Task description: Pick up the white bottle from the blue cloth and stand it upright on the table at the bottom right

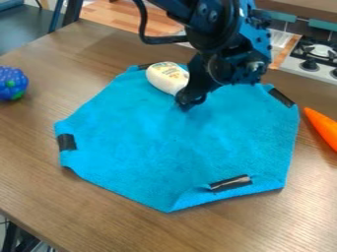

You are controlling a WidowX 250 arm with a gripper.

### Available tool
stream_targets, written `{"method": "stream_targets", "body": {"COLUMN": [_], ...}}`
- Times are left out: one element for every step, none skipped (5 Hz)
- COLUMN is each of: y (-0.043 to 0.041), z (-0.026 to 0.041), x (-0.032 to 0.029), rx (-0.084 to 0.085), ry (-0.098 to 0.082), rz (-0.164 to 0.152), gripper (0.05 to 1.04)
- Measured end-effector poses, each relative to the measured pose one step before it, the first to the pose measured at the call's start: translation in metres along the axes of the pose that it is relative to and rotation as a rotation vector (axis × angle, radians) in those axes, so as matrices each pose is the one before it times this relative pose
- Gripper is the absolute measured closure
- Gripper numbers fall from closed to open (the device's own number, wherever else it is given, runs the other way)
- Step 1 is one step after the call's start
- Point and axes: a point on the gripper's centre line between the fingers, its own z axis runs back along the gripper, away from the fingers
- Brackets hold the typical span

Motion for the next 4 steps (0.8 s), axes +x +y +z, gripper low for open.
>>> {"method": "stream_targets", "body": {"y": [0.00231, 0.00181, 0.0022, -0.00063], "z": [-0.0013, -0.00126, -0.00138, -0.00015], "x": [-0.00041, -0.00058, -0.00188, -0.00037], "rx": [-0.0004, -0.0037, -0.0033, -0.0059], "ry": [-0.0065, -0.0054, 0.0016, 0.0012], "rz": [0.0008, -0.0049, -0.0129, -0.0024], "gripper": [0.15, 0.435, 0.725, 0.796]}}
